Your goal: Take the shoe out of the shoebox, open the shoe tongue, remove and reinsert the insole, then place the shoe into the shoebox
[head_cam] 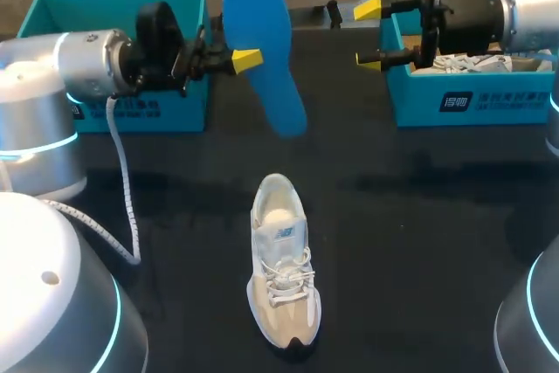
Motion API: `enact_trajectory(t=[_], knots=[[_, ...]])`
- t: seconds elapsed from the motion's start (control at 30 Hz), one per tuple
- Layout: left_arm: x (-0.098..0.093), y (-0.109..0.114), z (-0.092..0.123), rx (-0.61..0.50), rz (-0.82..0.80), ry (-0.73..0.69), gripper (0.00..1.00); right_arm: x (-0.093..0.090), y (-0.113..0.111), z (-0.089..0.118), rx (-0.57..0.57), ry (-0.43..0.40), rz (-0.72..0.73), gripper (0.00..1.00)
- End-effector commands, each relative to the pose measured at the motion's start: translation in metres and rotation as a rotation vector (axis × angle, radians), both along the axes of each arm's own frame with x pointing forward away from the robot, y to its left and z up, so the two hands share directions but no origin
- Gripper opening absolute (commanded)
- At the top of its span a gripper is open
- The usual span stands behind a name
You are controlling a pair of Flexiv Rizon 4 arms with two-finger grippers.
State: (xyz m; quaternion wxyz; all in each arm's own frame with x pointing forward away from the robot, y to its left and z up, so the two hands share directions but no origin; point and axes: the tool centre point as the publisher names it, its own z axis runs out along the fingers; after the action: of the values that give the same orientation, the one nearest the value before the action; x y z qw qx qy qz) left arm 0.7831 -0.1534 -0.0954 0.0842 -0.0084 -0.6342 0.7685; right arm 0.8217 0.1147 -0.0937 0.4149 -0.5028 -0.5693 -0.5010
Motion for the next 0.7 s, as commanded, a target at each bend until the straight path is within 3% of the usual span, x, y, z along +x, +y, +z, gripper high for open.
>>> enact_trajectory(t=[0.03,0.3,0.7], knots=[[-0.019,-0.006,0.003,0.063,0.062,0.137,0.0,-0.001,0.001,0.001,-0.005,0.002,-0.001,1.0],[-0.035,-0.01,-0.001,0.163,0.085,0.378,0.0,-0.001,0.001,0.001,-0.005,0.002,-0.001,1.0],[-0.035,-0.01,-0.001,0.163,0.085,0.378,0.0,-0.001,0.001,0.001,-0.005,0.002,-0.001,1.0]])
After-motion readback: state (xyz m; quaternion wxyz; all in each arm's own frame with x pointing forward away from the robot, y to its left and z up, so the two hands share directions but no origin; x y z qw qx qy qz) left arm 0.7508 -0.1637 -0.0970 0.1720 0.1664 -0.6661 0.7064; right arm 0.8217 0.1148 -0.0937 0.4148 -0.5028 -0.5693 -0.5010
